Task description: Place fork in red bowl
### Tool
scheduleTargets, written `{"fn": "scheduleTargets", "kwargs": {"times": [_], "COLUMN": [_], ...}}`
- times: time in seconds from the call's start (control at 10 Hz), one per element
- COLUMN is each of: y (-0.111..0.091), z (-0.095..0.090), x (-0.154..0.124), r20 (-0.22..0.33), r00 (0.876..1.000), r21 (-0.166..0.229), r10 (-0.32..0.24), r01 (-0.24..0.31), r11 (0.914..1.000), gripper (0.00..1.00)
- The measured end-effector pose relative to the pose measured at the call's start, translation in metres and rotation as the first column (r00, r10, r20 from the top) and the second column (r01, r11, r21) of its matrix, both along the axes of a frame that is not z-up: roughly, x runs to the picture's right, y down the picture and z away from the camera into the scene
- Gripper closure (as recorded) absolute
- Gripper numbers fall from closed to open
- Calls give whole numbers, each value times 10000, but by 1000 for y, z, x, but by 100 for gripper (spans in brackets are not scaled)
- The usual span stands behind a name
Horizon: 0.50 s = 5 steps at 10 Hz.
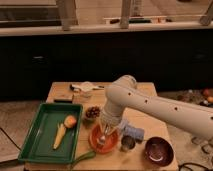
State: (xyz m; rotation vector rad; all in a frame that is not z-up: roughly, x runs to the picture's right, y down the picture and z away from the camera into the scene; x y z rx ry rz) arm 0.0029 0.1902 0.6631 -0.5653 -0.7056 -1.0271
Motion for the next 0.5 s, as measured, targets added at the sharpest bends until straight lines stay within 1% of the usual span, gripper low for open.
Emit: {"fn": "scheduleTargets", "kwargs": {"times": [0.5], "y": [-5], "z": [-1], "x": [2], "r20": [66], "r00": [9999], "r21": [51], "r10": [144], "r01": [-145], "r11": [9999], "gripper": [20]}}
